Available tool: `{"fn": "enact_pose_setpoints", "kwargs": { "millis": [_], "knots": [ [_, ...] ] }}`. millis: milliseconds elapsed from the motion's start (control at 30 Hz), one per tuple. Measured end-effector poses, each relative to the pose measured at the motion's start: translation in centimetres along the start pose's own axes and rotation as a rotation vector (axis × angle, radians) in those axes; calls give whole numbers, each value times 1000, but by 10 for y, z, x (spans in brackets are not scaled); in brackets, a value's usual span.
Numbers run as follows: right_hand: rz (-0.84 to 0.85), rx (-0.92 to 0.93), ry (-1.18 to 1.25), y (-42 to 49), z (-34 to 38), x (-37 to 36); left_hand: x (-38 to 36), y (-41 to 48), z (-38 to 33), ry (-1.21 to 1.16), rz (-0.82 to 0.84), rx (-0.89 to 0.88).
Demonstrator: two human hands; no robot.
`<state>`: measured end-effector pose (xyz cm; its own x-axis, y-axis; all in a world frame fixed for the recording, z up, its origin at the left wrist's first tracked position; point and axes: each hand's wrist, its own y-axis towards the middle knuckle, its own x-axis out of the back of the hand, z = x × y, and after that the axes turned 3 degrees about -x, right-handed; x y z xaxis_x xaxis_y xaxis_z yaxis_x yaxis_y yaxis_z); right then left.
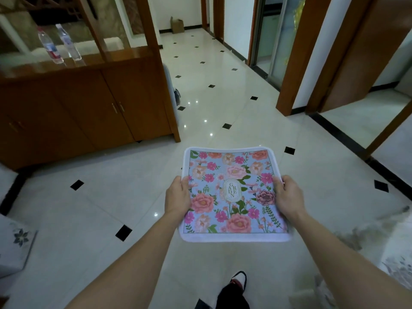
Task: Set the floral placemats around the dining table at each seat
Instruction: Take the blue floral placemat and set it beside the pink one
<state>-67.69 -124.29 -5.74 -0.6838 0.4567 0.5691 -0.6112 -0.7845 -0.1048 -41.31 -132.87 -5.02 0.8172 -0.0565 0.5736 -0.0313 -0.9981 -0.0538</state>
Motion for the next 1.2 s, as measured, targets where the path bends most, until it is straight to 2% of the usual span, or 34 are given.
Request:
{"fn": "enact_pose_setpoints", "kwargs": {
  "millis": [333, 767, 1000, 1200],
  "knots": [
    [-90, -115, 67, 163, -4, 45, -107, 148, -95, 19, 128, -39],
    [-316, -341, 106, 292, -44, 108, -259, 284, -201, 73, 378, -258],
    [-477, -445, 133, 396, -55, 142, -370, 386, -271, 52, 524, -390],
    [-538, -561, 161, 480, -57, 168, -452, 465, -339, 60, 657, -482]
  ]
}}
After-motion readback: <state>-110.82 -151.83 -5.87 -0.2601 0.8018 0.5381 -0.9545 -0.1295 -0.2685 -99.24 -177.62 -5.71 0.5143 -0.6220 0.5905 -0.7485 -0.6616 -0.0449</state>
